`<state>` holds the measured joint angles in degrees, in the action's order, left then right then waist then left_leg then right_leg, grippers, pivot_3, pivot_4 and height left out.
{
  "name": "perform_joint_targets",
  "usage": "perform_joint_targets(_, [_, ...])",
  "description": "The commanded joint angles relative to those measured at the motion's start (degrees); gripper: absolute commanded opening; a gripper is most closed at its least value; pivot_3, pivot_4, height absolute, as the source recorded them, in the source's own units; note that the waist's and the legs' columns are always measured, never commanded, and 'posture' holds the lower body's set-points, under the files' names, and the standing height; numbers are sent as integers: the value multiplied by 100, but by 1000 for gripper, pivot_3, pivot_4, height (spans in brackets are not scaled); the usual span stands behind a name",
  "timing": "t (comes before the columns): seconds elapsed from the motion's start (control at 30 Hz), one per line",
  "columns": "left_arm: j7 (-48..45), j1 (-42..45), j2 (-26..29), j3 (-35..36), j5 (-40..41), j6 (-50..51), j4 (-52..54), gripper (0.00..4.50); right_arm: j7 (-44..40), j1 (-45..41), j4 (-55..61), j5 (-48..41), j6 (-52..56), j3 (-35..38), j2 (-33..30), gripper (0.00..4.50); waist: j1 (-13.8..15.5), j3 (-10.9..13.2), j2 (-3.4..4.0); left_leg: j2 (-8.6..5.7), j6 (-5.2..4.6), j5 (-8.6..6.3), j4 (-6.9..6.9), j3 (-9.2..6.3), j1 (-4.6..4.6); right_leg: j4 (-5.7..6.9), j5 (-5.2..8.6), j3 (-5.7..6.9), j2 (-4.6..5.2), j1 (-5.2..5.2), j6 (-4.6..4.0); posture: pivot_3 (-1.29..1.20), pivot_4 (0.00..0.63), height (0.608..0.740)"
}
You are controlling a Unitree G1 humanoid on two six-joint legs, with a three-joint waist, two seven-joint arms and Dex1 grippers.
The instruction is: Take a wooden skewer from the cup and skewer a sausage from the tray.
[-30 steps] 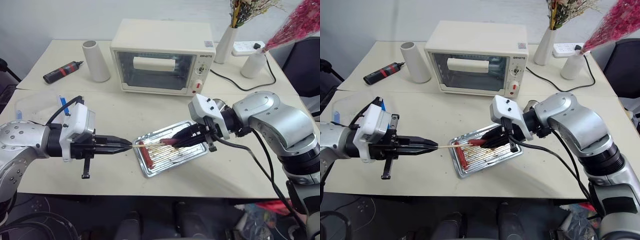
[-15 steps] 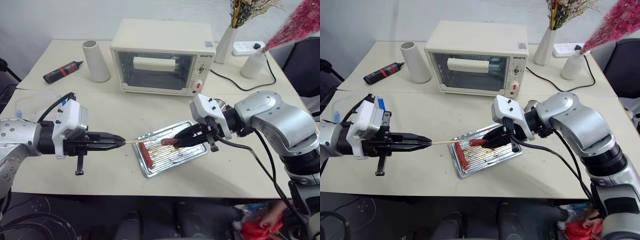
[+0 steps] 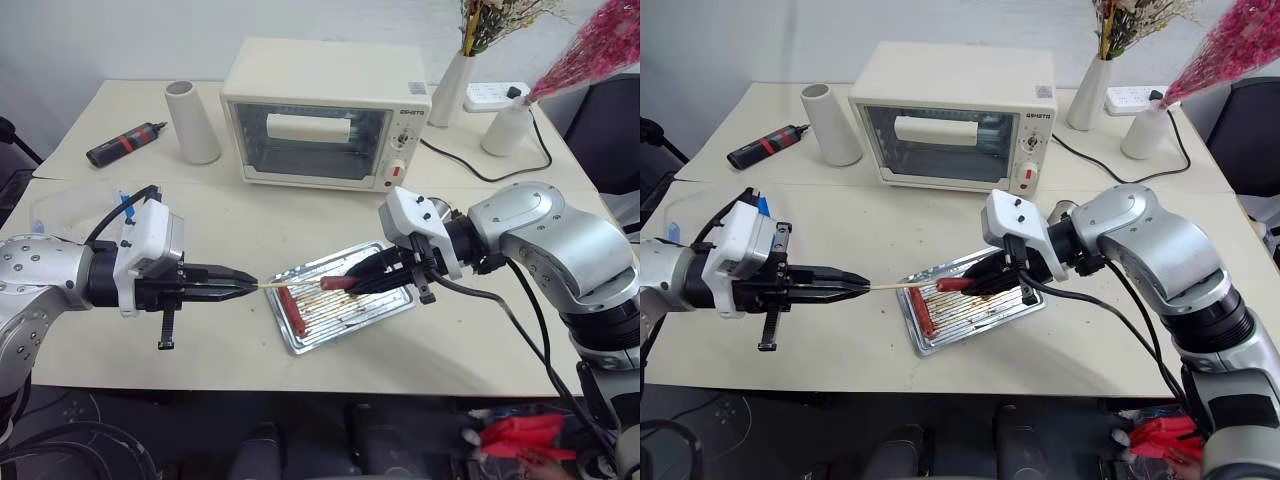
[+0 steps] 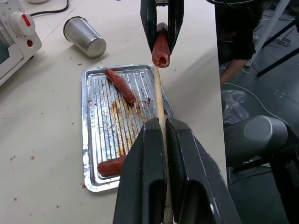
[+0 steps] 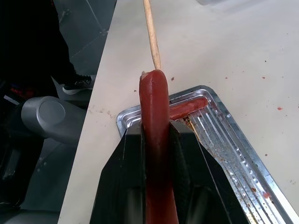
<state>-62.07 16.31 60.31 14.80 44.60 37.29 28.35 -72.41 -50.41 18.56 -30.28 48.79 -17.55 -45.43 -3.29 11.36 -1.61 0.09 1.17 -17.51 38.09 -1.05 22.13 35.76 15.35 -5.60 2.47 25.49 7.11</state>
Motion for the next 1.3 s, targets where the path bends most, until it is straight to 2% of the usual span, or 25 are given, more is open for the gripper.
perform_joint_targets(0.03, [-30, 90, 35, 112, -32, -112, 10, 0, 13, -19, 103, -17, -72, 178, -31, 646, 0, 0, 0, 0, 0, 0, 0, 0, 0, 0, 0, 0, 0, 0, 0, 0, 150, 740])
perform_joint_targets(0.63, [-88, 65, 115, 207, -77, -132, -47, 0, -143, 71, -198, 304, -409, 89, -65, 646, 0, 0, 0, -1, 0, 0, 1, 0, 0, 2, 0, 0, 0, 0, 0, 0, 150, 740])
perform_joint_targets(1.3, [-86, 311, 48, -17, -95, -136, -106, 0, 35, -117, 63, 34, -59, 202, 206, 646, 1, 0, 0, -2, 0, 0, 3, 0, 0, 8, 0, 1, -1, 0, 0, 0, 150, 740])
